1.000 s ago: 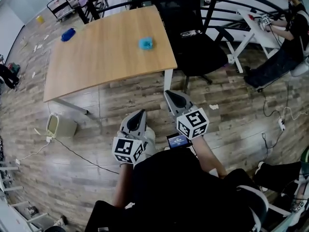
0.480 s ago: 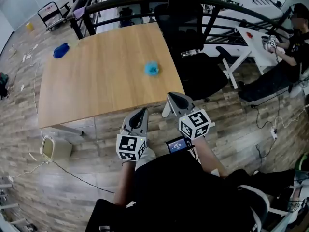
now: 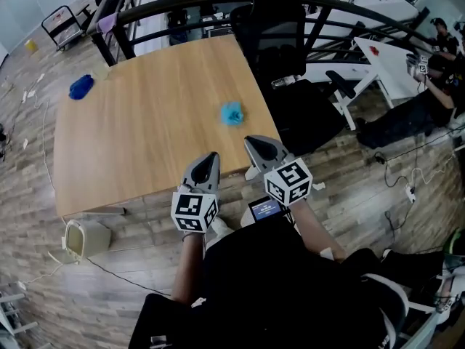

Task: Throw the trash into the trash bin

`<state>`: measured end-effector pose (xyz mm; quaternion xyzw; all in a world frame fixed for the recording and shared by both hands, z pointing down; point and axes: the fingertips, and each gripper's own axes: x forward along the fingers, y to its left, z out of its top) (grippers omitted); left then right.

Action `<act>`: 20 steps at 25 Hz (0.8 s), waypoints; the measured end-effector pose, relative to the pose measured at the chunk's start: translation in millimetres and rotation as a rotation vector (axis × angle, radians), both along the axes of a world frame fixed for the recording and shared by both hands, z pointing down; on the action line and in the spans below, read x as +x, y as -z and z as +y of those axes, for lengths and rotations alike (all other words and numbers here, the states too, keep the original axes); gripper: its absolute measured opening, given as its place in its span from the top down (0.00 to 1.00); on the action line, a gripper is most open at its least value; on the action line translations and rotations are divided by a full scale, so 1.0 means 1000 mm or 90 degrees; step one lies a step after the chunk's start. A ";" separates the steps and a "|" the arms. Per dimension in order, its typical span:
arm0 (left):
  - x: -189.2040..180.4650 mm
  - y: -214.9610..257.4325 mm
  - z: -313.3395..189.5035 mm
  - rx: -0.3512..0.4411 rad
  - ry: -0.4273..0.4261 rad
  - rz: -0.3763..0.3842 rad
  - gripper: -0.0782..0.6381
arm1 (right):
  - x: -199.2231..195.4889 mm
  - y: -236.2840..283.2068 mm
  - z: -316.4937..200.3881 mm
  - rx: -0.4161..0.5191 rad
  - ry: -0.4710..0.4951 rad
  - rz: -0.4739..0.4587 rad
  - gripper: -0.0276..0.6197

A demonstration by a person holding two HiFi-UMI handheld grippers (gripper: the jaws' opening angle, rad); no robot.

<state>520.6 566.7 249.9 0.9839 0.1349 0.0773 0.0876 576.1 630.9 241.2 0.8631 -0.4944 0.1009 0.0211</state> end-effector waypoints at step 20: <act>0.116 -0.046 0.033 0.032 -0.073 -0.113 0.88 | 0.139 -0.055 0.005 -0.012 -0.022 -0.090 0.96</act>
